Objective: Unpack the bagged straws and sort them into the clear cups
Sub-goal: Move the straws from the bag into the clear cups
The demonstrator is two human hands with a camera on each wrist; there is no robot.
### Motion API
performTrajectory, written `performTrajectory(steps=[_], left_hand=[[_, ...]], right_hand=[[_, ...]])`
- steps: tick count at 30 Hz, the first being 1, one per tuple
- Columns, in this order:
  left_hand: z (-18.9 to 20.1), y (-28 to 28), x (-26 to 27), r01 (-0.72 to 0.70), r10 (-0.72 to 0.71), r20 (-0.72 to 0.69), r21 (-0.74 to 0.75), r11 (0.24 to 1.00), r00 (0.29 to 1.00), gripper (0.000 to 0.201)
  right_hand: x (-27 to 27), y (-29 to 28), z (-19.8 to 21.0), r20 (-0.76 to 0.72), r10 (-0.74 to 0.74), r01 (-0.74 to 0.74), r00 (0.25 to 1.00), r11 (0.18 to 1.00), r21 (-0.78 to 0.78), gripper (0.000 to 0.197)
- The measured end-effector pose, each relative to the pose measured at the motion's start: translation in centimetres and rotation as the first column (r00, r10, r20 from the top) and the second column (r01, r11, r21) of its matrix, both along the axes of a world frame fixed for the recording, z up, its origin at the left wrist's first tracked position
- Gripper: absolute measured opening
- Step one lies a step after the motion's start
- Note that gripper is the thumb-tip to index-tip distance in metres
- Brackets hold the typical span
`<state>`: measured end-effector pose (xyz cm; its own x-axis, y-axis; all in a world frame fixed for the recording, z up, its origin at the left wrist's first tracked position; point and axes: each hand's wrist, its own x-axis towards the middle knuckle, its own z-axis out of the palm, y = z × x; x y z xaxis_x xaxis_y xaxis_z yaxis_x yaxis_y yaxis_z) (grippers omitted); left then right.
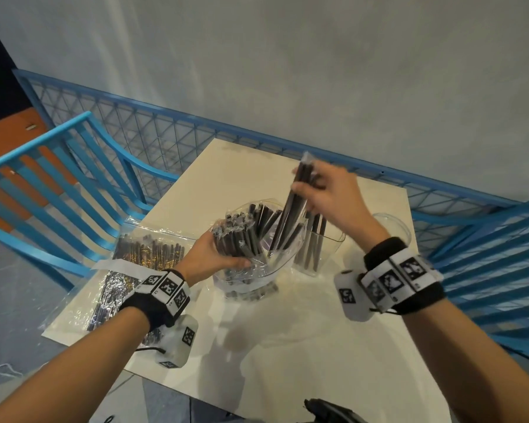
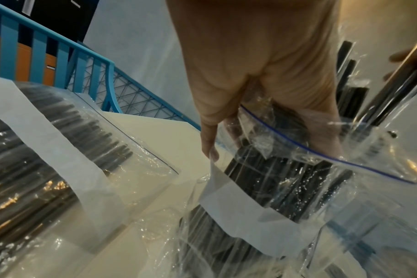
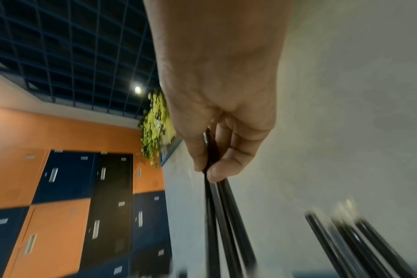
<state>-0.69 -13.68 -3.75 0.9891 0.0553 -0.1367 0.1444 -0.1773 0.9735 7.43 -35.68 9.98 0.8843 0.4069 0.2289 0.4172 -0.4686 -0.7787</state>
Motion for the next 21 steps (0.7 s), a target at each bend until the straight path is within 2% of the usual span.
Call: performTrajectory(steps=[3, 7, 10, 13, 17, 21], left_hand=[[-0.1, 0.0, 0.1, -0.010, 0.010, -0.001, -0.017, 1.000, 1.000, 0.067], [-0.5, 0.2, 0.3, -0.015, 0.015, -0.005, -0.019, 1.000, 1.000, 0.074], [-0.8, 0.3, 0.5, -0.025, 0.025, -0.022, -0.013, 1.000, 0.999, 0.074], [-0.8, 0.2, 0.5, -0.025, 0.025, -0.024, -0.005, 1.000, 0.999, 0.076], [-0.8, 0.2, 0.4, -0.035, 0.035, -0.023, 0.001, 0.999, 0.999, 0.078], [-0.8, 0.1, 0.4, -0.039, 0.040, -0.026, 0.010, 0.999, 0.999, 0.076]], right_hand=[[0.9, -2.0, 4.5, 0.056, -0.039, 0.034, 0.998, 0.995, 0.094, 0.024], [2.0, -5.2, 9.7, 0.161, -0.111, 0.061, 0.981, 0.957, 0.284, 0.025], [3.2, -6.4, 10.7, 0.241, -0.177, 0.100, 0.954, 0.948, 0.301, 0.025], [5.0, -6.0, 7.6, 0.206, -0.216, 0.187, 0.954, 0.970, 0.154, 0.022], [6.1, -4.0, -0.1, 0.057, -0.202, 0.206, 0.978, 0.974, -0.090, 0.017], [6.5, -2.4, -5.9, -0.046, -0.251, 0.236, 0.967, 0.948, -0.212, 0.019]])
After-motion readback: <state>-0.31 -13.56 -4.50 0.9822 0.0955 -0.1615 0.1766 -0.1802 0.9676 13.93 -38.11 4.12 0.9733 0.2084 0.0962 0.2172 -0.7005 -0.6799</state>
